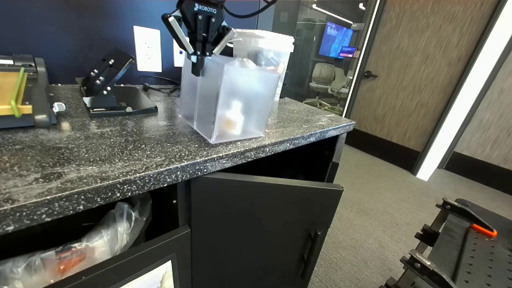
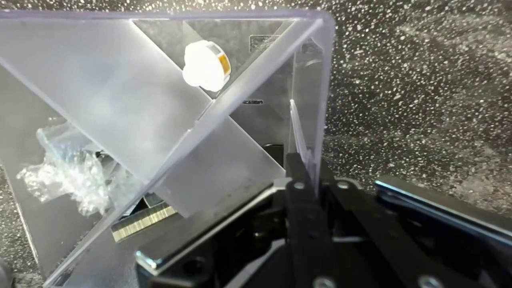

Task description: Move the storage box to the left

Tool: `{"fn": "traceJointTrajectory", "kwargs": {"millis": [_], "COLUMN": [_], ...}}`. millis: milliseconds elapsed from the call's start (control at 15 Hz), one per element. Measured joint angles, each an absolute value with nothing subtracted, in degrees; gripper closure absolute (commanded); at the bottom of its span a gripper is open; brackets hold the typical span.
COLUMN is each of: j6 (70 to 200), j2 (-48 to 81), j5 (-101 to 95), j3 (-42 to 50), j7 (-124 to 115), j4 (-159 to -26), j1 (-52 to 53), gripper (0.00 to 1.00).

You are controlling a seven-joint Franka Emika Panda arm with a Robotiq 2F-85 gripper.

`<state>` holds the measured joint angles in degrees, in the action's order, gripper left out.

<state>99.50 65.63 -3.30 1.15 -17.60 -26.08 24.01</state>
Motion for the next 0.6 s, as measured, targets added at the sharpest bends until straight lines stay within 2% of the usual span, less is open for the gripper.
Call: {"fn": "traceJointTrajectory", "kwargs": {"millis": [67,600], "j6": [99.6,100.2], "j2": [65.8,64.3], "j5": [-3.6,-5.9], "j3": [1.4,2.1], "j7": [-17.8,-18.0], "j4": [-26.1,-25.1], "j1": [23.9,24.0], "gripper": [0.67,0.10]}}
